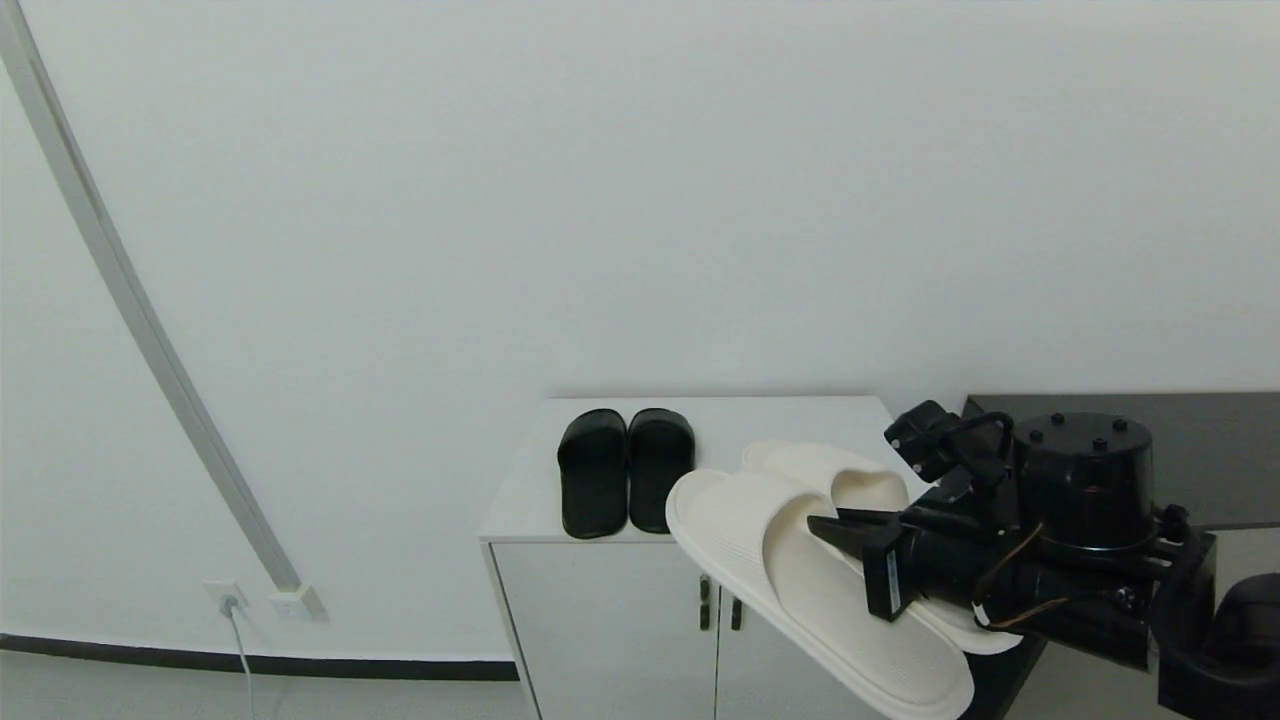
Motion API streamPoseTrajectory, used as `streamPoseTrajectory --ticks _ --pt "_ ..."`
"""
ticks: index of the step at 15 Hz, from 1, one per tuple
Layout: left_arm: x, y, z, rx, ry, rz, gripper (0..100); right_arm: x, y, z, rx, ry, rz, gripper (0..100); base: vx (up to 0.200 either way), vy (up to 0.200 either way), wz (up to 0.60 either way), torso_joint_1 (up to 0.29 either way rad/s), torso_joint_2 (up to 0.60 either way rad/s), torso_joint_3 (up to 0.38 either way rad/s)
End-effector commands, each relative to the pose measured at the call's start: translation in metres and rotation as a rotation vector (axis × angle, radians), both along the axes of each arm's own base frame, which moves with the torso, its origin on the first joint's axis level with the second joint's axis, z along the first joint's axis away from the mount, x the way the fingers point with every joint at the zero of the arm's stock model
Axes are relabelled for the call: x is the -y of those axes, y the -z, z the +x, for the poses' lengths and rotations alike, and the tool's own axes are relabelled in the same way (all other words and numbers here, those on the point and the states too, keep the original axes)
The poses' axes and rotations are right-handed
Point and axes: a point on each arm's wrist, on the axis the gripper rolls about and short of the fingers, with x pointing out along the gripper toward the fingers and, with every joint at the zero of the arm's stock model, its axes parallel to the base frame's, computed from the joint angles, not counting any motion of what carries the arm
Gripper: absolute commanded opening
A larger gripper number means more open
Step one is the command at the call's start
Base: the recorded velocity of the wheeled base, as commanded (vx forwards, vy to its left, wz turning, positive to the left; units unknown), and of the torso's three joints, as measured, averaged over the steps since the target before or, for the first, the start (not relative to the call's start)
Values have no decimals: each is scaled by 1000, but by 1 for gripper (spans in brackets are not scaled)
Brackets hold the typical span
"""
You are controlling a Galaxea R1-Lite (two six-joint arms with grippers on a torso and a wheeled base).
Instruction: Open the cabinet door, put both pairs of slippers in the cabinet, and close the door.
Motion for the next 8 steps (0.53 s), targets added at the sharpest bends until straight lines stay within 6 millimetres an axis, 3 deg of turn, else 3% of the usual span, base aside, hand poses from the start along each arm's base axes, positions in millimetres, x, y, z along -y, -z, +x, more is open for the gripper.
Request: streamPoseTrajectory --ticks 1,4,8 --pt "0 0 0 -2 1 -1 0 0 1 -1 -3 -2 -2 0 -200 0 0 -2 2 7" --pt "0 0 0 -2 -1 -1 0 1 4 -1 -12 3 -9 0 -200 0 0 2 4 2" --pt "0 0 0 -2 1 1 0 2 4 -2 -14 8 -13 0 0 0 0 0 0 0"
